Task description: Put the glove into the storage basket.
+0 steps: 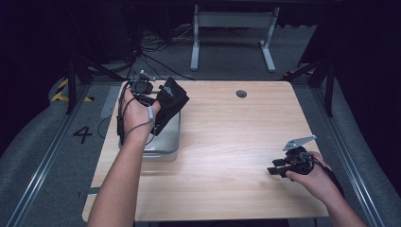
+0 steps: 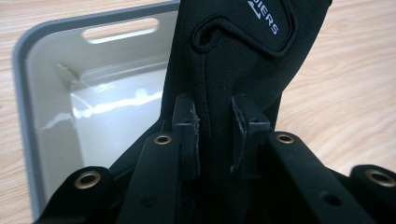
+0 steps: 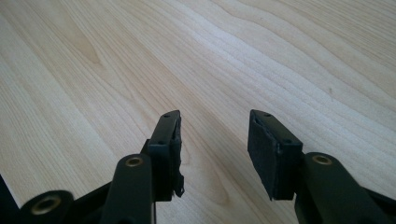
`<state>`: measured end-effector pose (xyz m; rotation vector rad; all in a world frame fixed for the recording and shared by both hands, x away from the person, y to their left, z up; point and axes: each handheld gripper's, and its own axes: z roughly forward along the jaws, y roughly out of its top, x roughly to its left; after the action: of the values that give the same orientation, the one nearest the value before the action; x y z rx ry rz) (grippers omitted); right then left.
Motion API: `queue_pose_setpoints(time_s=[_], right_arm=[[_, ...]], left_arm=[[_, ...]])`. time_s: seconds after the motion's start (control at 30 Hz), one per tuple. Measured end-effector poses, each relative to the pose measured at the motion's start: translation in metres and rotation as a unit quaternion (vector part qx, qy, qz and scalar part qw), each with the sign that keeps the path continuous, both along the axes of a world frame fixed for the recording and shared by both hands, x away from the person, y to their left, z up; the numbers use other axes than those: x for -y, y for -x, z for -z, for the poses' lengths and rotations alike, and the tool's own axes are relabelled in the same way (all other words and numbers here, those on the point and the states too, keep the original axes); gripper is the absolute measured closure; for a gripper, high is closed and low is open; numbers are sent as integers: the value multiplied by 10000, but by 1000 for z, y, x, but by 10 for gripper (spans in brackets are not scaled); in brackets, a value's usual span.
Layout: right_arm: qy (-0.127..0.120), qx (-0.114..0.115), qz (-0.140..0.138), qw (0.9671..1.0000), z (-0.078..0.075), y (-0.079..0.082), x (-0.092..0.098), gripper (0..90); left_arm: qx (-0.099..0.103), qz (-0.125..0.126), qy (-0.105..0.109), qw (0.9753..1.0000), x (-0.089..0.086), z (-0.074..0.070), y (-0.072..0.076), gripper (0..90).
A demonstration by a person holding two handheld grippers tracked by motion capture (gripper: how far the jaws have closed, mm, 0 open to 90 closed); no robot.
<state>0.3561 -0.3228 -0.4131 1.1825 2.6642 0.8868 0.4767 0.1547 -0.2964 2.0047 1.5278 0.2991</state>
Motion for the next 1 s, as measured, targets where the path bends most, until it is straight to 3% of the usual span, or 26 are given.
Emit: queue_pose_setpoints(time_s=[0.13,0.33,0.53,0.67,1.0], right_arm=[[-7,9,7,10000,0,0,0,552],[-2,-22,-16,10000,1,0,-1,545],[-49,-2,-54,10000,0,1,-2,542],[-77,-35,-118,9999,1,0,-3,539],[-113,4,-254,9996,0,-2,-9,534]], left_arm=[[-19,-180,20,9998,-7,3,-3,740],[-107,-389,233,9989,-16,14,-7,740],[-198,-590,157,9979,-18,28,-11,740],[-249,-709,226,9969,-17,39,-13,739],[-474,-844,106,9952,-15,60,-20,738]])
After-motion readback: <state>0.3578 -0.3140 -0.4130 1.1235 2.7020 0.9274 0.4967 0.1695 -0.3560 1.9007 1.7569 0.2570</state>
